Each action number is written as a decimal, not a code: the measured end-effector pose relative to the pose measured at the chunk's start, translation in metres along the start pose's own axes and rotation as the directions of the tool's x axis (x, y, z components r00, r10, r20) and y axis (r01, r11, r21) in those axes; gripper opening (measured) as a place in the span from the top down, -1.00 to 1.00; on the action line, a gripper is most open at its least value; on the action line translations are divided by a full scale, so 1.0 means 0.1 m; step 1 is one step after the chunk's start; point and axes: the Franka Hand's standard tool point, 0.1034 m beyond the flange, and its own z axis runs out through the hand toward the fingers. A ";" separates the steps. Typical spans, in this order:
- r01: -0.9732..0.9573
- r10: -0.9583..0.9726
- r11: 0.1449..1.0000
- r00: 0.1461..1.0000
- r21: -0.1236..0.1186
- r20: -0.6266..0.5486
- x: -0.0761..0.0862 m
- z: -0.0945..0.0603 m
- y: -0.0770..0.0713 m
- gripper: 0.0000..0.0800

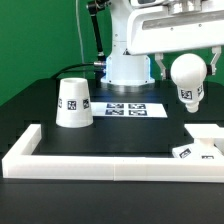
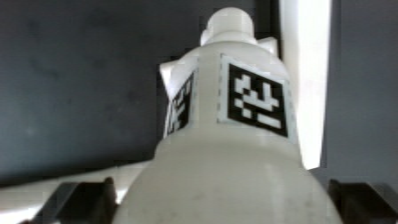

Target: Assemble lamp

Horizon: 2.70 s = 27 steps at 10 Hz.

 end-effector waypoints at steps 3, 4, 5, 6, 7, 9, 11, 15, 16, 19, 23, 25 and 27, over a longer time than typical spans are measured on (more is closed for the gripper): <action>0.075 -0.076 0.997 0.997 -0.011 -0.014 0.09 -0.05 -0.02 -0.45; 0.071 -0.071 0.997 0.997 -0.010 -0.021 0.09 -0.04 -0.02 -0.45; 0.071 -0.072 0.997 0.996 -0.011 -0.045 0.10 -0.04 -0.02 -0.45; 0.071 -0.071 0.997 0.997 -0.011 -0.040 0.09 -0.03 -0.02 -0.45; 0.084 -0.085 0.996 0.994 -0.013 -0.070 0.14 -0.04 -0.03 -0.45; 0.123 -0.124 0.992 0.961 -0.020 -0.248 0.35 -0.10 -0.11 -0.45; 0.132 -0.133 0.991 0.956 -0.022 -0.260 0.36 -0.09 -0.13 -0.45; 0.190 -0.192 0.981 0.944 -0.034 -0.267 0.38 0.02 -0.21 -0.45; 0.264 -0.268 0.963 0.925 -0.052 -0.270 0.44 0.04 -0.29 -0.45; 0.304 -0.308 0.951 0.913 -0.058 -0.268 0.45 0.05 -0.36 -0.45; 0.331 -0.338 0.941 0.906 -0.073 -0.256 0.46 0.12 -0.26 -0.45; 0.334 -0.342 0.939 0.906 -0.075 -0.251 0.48 0.18 -0.25 -0.45; 0.335 -0.343 0.939 0.906 -0.074 -0.247 0.47 0.21 -0.25 -0.45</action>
Offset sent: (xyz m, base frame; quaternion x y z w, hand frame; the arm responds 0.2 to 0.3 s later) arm 0.0000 0.0000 0.0000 0.0000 0.0000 0.0000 1.0000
